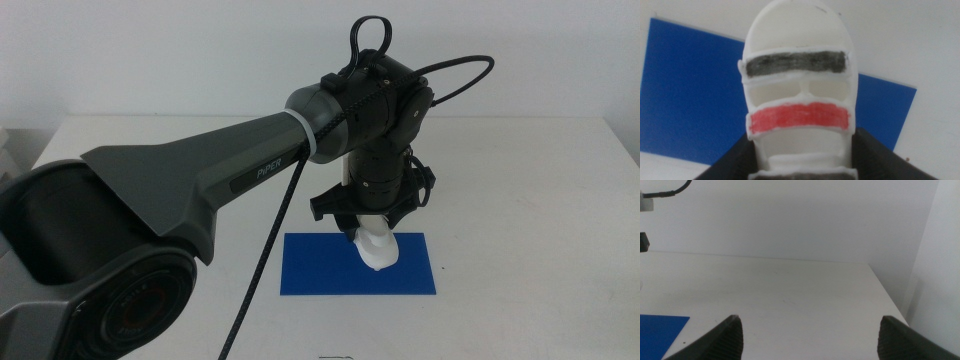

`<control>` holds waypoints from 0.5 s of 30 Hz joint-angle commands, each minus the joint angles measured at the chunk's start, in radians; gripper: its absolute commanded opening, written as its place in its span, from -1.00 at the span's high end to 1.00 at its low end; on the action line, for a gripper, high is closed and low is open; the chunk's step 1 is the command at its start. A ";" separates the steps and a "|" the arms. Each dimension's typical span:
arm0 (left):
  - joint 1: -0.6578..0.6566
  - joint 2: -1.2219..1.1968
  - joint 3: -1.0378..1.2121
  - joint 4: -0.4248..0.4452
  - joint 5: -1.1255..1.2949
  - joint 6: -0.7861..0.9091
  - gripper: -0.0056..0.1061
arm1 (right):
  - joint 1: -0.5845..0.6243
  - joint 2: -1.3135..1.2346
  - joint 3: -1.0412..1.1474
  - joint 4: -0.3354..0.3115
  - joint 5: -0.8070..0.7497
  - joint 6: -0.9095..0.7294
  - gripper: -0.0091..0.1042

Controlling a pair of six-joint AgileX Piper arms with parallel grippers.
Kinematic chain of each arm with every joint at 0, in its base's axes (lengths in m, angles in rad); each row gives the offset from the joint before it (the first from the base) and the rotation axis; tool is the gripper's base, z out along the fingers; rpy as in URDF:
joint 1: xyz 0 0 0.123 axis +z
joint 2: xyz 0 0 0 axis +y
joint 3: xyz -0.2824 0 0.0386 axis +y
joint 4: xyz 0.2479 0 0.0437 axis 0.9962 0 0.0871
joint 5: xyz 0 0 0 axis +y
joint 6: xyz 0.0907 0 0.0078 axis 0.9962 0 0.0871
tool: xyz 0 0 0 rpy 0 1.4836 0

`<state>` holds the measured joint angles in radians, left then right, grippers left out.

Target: Use one arm to grab the shoe from the table and place it on the mat.

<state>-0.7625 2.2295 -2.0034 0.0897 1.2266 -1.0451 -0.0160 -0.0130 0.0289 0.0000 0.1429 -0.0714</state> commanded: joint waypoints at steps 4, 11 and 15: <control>-0.004 -0.067 -0.030 -0.010 0.080 -0.126 0.93 | 0.002 -0.019 -0.019 -0.009 -0.078 -0.005 -0.82; -0.004 -0.067 -0.030 -0.009 0.072 -0.602 0.93 | 0.002 -0.019 -0.019 -0.009 -0.078 -0.005 -0.82; -0.004 -0.067 -0.030 0.007 0.075 -0.962 0.93 | 0.002 -0.019 -0.019 -0.009 -0.078 -0.005 -0.82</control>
<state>-0.7625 2.2295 -2.0034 0.0771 1.2266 -1.8631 -0.0160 -0.0130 0.0289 0.0000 0.1429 -0.0714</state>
